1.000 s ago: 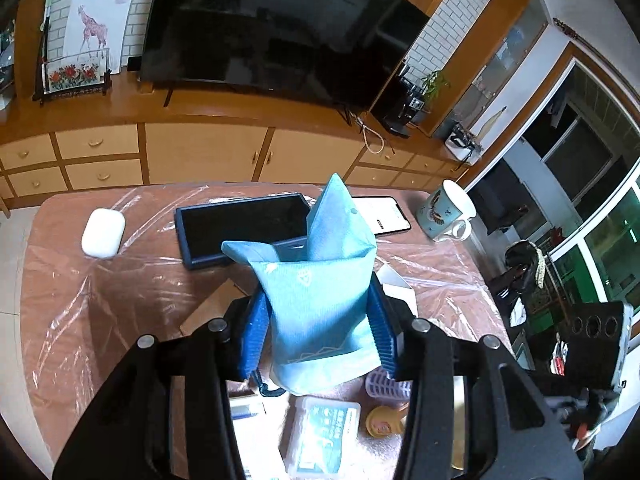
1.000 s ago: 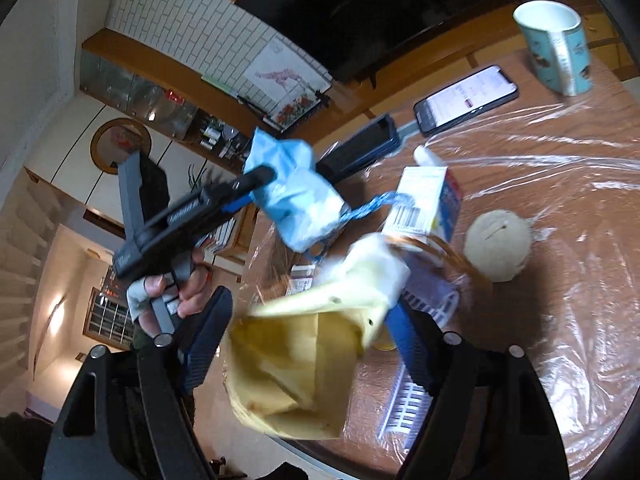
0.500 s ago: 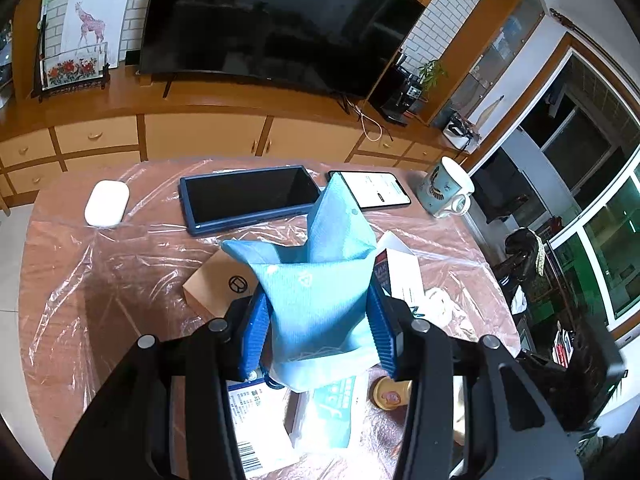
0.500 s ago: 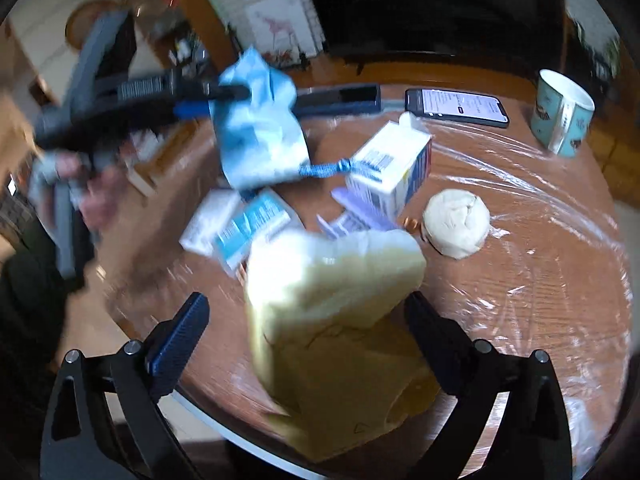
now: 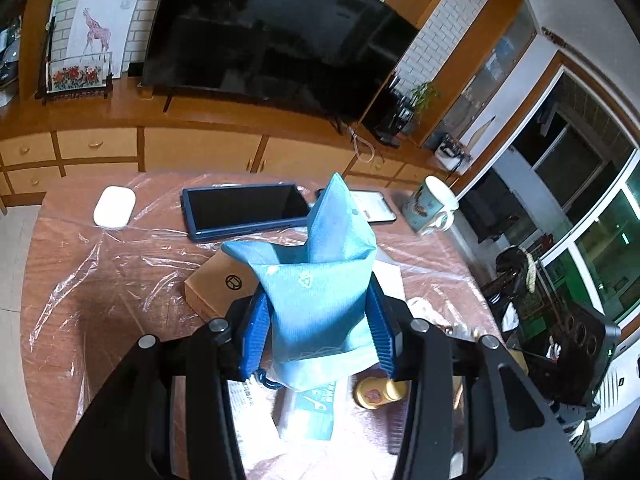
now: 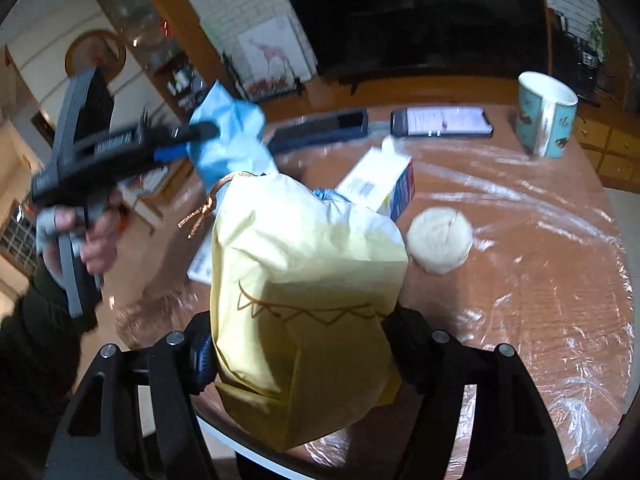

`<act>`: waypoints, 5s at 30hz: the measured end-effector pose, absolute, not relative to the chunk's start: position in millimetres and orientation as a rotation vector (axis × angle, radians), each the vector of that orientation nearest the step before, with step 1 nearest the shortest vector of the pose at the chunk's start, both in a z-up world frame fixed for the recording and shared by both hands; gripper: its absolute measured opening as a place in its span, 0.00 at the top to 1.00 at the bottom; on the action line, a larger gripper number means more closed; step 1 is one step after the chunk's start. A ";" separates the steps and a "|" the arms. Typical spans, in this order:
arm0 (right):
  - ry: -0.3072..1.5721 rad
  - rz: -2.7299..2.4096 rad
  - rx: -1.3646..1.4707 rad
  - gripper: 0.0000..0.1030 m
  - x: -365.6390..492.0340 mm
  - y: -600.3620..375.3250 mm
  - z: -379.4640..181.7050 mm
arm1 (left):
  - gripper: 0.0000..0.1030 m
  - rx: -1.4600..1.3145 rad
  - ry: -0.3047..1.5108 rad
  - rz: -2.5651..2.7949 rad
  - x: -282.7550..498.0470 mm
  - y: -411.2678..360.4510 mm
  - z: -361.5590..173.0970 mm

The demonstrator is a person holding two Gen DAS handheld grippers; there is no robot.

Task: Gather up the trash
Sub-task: 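Carry the blue pouch in the left tool while the right tool carries the yellow bag toward the black bin, then open the left tool over the black bin while the right tool drops the yellow bag in, then grasp the white medicine box with the left tool while the right tool grasps a purple hair roller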

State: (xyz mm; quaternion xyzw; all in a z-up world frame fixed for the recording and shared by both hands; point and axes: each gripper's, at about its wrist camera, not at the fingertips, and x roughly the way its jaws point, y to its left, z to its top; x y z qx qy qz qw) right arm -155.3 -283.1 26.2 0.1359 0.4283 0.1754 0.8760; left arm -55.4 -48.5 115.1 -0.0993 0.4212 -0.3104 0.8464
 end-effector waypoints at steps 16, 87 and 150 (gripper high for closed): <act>0.847 0.274 0.350 0.34 -173.4 -284.6 42.1 | 0.55 -0.148 0.826 -0.625 -118.1 -33.7 121.9; 1.146 0.440 0.269 0.34 -329.8 -284.5 -58.8 | 0.55 0.062 1.046 -0.585 -346.2 -101.0 32.5; 0.853 0.264 0.057 0.04 -301.8 -266.5 23.1 | 0.04 0.003 0.801 -0.442 -305.5 -55.7 91.9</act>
